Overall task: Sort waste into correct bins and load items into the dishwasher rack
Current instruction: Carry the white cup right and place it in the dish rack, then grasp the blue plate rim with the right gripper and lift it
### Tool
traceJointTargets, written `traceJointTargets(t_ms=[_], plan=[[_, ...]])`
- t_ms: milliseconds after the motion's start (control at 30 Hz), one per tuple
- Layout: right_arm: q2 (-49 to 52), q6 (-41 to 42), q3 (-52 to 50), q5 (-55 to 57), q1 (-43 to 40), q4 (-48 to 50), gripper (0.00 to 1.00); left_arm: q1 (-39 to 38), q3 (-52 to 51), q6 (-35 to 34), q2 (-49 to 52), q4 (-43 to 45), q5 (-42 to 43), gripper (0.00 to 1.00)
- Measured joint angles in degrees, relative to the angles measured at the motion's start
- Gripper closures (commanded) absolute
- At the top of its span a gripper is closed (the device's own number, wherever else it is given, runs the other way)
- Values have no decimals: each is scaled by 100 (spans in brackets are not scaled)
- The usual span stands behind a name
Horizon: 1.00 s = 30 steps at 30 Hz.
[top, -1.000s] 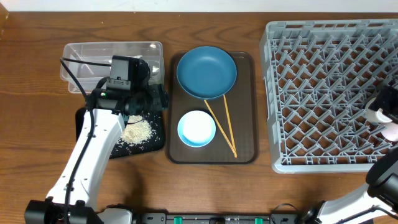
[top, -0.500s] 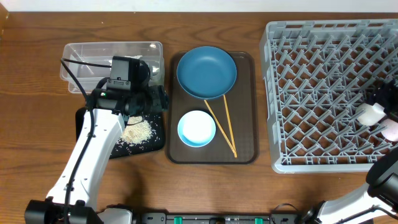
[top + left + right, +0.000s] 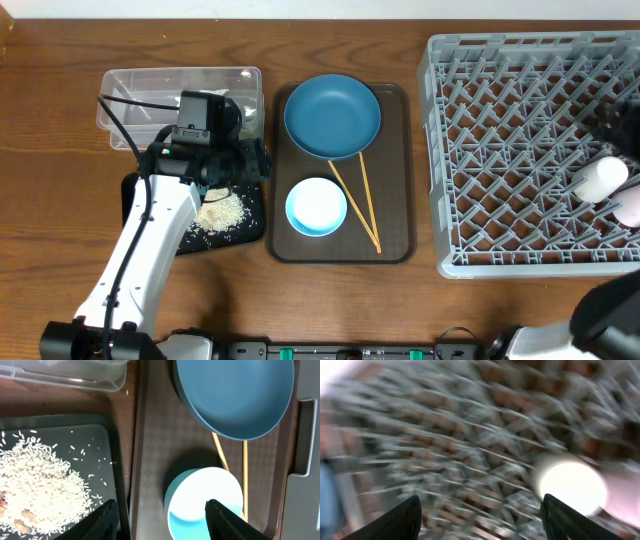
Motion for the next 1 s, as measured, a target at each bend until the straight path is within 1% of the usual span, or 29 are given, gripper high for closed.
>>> traceJointTargets(t_ms=[167, 267, 400, 467, 567, 667, 867, 933, 1000], plan=[[-291, 4, 15, -525, 1036, 428, 25, 0, 0, 2, 0, -227, -131, 41], [-267, 7, 15, -568, 1891, 789, 23, 0, 0, 2, 0, -378, -308, 41], [-175, 4, 15, -225, 2975, 1239, 23, 0, 0, 2, 0, -446, -472, 41], [-57, 4, 17, 28, 3480, 1456, 24, 0, 0, 2, 0, -455, -509, 41], [273, 26, 24, 442, 4127, 1716, 26, 0, 0, 2, 0, -457, -555, 41], [761, 216, 24, 1003, 4671, 1915, 28, 0, 0, 2, 0, -459, -592, 41], [1672, 765, 24, 1810, 5195, 2092, 34, 0, 0, 2, 0, -459, -616, 41], [1987, 962, 24, 1952, 5294, 2149, 38, 0, 0, 2, 0, -459, -616, 41], [2229, 1128, 24, 2028, 5357, 2190, 45, 0, 0, 2, 0, -457, -616, 41]])
